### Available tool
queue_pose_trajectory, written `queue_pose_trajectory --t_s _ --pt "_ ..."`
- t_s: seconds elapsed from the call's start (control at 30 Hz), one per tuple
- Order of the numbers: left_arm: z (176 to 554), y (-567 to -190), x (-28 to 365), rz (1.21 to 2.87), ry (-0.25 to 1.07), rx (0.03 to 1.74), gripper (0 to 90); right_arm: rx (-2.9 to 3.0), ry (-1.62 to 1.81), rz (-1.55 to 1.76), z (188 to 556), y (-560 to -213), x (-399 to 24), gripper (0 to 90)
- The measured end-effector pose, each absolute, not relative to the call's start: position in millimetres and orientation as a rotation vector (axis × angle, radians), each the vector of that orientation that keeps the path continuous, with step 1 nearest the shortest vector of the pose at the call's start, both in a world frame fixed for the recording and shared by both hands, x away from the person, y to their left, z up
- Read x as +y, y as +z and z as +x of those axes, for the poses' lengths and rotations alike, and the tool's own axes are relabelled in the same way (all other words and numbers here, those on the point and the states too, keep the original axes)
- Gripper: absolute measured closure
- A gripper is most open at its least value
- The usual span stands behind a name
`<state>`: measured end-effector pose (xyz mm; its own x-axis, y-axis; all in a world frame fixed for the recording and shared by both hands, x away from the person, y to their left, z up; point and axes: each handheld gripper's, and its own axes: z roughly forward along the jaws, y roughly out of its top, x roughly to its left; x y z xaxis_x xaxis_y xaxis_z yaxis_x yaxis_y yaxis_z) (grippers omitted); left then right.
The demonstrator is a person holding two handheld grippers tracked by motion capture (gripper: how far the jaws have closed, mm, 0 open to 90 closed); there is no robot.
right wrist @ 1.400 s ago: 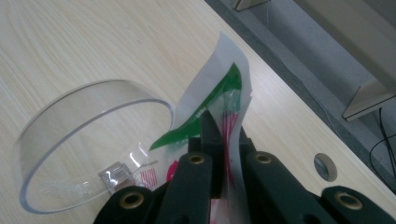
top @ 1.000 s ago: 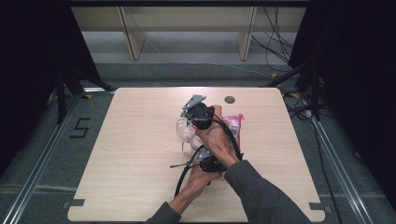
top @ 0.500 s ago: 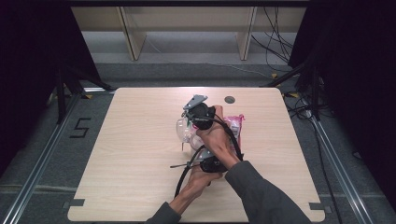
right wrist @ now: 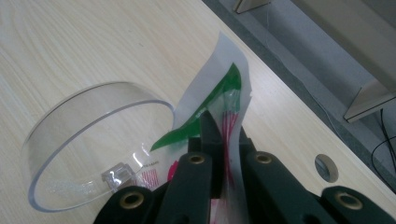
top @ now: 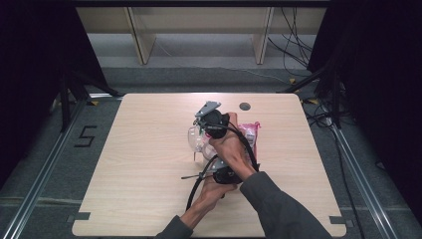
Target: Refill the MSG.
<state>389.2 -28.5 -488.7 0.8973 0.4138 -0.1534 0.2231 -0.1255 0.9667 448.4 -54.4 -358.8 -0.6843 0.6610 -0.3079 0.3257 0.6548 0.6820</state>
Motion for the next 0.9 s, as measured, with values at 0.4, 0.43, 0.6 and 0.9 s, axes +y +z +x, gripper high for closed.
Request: queue_pose_trajectory --t_s 0.4,0.43,0.6,0.9 --pt "389.5 -488.2 -28.3 1.722 0.168 0.494 74.8 2.315 0.830 0.778 448.6 -357.6 -56.6 90.0" --pt "389.7 -488.3 -28.3 1.723 0.167 0.494 74.8 2.310 0.834 0.776 448.8 -357.5 -57.1 90.0" --pt "390.1 -489.1 -28.5 1.717 0.155 0.492 74.8 2.315 0.836 0.820 449.0 -359.5 -56.3 90.0" --pt "390.4 -489.7 -28.9 1.718 0.160 0.483 74.8 2.335 0.823 0.788 451.4 -361.0 -57.8 90.0"
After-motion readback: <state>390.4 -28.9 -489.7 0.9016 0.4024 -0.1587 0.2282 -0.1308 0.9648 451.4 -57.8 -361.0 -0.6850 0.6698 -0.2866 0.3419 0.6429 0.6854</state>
